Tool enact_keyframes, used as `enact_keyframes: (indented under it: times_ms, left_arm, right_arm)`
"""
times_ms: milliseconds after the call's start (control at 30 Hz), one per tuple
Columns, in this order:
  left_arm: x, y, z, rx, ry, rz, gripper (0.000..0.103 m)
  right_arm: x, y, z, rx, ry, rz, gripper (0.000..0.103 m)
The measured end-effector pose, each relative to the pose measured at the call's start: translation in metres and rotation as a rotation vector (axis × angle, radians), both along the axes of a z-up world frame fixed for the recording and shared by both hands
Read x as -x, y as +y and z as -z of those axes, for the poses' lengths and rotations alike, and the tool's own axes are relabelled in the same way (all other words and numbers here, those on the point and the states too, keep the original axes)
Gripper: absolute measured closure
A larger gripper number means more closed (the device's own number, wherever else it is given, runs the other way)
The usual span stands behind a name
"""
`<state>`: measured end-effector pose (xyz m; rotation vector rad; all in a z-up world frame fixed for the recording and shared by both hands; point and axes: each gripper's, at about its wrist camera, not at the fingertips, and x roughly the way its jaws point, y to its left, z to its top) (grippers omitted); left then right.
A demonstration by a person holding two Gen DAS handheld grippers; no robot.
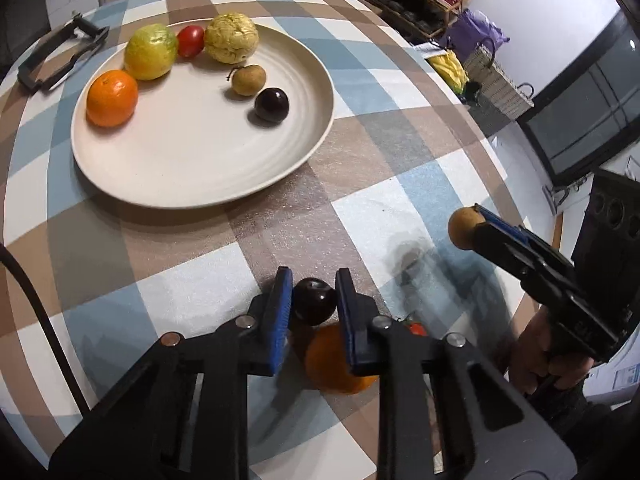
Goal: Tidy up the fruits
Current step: 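Grasp the second kiwi with the right gripper while the left gripper grasps the other plum, then carry the plum and kiwi onto the plate and open both grippers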
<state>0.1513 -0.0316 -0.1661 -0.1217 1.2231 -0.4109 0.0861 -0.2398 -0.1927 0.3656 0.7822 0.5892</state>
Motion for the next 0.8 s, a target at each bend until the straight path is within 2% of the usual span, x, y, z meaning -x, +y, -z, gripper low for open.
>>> enact_keyframes:
  times_ms: [267, 500, 633, 733, 800]
  left_arm:
    - [0.003, 0.003, -0.015, 0.006, -0.054, 0.003, 0.084]
    - [-0.004, 0.014, -0.041, 0.046, -0.142, -0.015, 0.084]
    - [-0.012, 0.030, -0.060, 0.068, -0.237, -0.083, 0.084]
    - [-0.018, 0.037, -0.078, 0.035, -0.361, -0.120, 0.084]
    - [-0.026, 0.040, -0.086, 0.027, -0.412, -0.135, 0.084]
  right_arm:
    - [-0.002, -0.003, 0.002, -0.009, 0.004, 0.003, 0.075]
    - [-0.008, 0.001, -0.005, 0.005, -0.001, -0.002, 0.075]
    - [-0.019, 0.007, -0.016, 0.026, -0.022, -0.012, 0.075]
    - [-0.033, 0.013, -0.028, 0.035, -0.041, -0.017, 0.075]
    - [-0.042, 0.017, -0.036, 0.037, -0.053, -0.025, 0.075]
